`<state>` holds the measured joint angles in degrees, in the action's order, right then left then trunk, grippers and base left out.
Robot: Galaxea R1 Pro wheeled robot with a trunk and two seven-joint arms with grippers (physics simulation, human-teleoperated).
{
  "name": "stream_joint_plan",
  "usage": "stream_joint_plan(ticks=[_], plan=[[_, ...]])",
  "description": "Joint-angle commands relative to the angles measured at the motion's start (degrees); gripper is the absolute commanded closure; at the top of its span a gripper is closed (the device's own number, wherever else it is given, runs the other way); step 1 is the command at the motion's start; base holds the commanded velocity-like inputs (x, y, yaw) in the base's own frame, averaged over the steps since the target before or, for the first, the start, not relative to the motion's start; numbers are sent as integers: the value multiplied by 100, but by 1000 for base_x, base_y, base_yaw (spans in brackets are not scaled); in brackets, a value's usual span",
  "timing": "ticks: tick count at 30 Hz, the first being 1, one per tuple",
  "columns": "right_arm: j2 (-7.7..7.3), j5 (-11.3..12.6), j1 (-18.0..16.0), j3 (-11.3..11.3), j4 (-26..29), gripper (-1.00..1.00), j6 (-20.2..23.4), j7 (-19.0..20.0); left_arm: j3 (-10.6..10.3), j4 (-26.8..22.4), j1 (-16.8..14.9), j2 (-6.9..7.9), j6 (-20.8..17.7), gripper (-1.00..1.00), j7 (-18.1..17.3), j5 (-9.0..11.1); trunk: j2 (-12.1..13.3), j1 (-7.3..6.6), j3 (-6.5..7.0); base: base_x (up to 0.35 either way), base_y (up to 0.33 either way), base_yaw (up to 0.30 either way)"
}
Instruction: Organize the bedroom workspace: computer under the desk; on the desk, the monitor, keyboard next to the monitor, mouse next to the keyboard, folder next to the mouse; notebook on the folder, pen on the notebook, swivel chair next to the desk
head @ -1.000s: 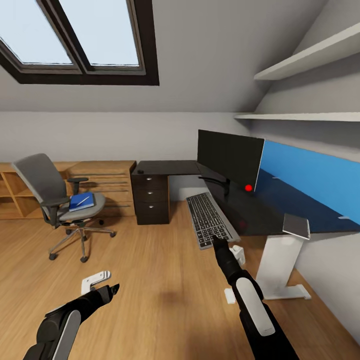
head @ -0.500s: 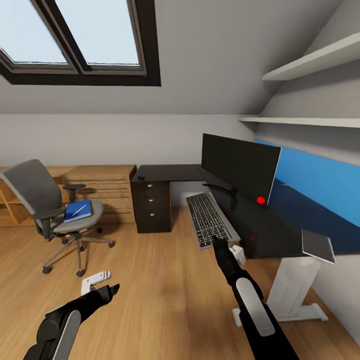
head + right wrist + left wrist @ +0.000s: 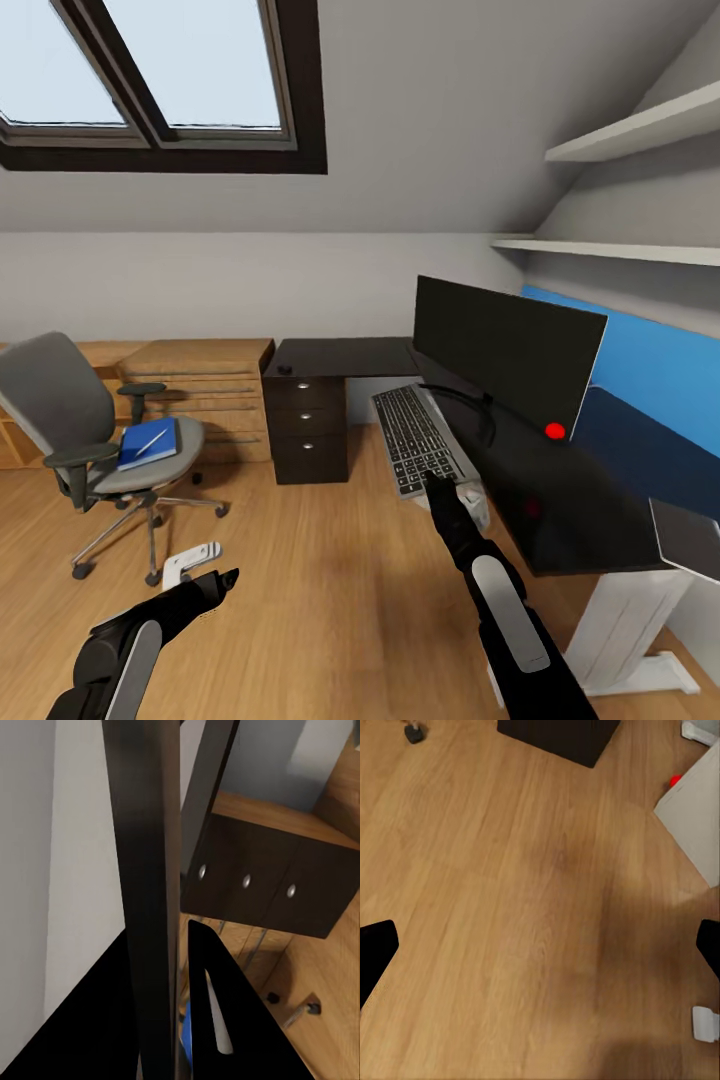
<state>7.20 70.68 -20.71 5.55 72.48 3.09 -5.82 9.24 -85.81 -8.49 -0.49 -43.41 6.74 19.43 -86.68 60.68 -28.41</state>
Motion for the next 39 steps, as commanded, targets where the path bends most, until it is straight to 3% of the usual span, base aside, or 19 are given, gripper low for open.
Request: stream_joint_plan(ticks=[1,5,15,23,39], plan=[[1,42,-3,-1,11,100,15,-16,5,-6,-4,-3,-25,-100,46,61,38,-19,12,333,107,0],[1,32,-3,-1,11,100,15,-16,4,-6,-4,-3,-24,-100,46,61,199,-107,84,333,102,0],[1,26,-3,-1,11,100,16,-24,7,0,-4,5,-22,-100,46,61,199,-107,84,179,45,0],[1,16,13,-1,20,100,13,189,8,3,-4,5,-7,-100,46,61,199,-107,84,308,128,0],[1,57,10,3,18,100,20,188,8,3,-4,5,0,-100,48,61,199,-107,84,320,94,0]])
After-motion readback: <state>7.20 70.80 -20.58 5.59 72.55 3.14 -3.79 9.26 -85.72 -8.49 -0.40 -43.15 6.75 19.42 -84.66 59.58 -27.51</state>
